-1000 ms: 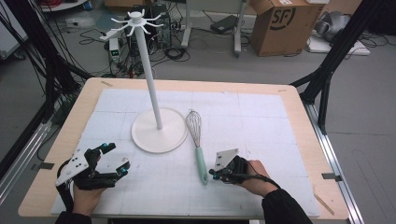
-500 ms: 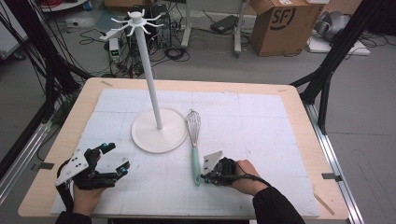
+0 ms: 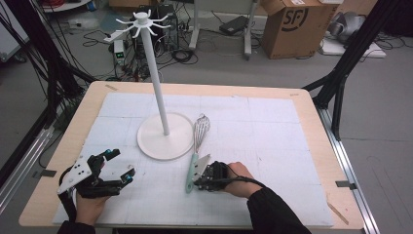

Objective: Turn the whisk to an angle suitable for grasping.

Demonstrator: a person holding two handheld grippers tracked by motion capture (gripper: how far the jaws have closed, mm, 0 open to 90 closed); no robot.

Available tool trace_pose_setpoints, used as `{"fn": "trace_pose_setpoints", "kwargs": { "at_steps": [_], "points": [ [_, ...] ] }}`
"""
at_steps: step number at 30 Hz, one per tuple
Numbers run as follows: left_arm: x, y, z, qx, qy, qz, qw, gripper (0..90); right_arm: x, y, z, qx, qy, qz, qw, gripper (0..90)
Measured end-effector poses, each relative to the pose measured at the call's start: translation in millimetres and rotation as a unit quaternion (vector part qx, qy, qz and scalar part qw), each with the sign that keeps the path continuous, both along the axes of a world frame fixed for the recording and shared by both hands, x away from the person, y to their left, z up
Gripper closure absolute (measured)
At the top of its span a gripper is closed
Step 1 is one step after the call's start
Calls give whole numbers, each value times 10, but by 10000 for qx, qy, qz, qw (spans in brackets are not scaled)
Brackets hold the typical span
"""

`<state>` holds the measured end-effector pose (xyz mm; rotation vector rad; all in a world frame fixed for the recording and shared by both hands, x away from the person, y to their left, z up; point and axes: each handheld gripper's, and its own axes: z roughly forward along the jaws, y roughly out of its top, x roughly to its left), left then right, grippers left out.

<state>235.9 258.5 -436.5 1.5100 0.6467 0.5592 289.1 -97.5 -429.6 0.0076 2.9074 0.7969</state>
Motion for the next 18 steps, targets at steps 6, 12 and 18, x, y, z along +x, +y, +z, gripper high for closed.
{"fn": "trace_pose_setpoints", "kwargs": {
  "at_steps": [6,12,18],
  "points": [
    [-3,3,4,-27,-20,-6,10000,136,101,97,-8,113,225,40,9997,892],
    [-2,3,5,-45,-25,-5,10000,136,197,196,-41,339,515,-132,9980,892],
    [2,14,5,-59,-20,15,10000,136,259,288,-53,439,565,-175,9973,892]
  ]
}}
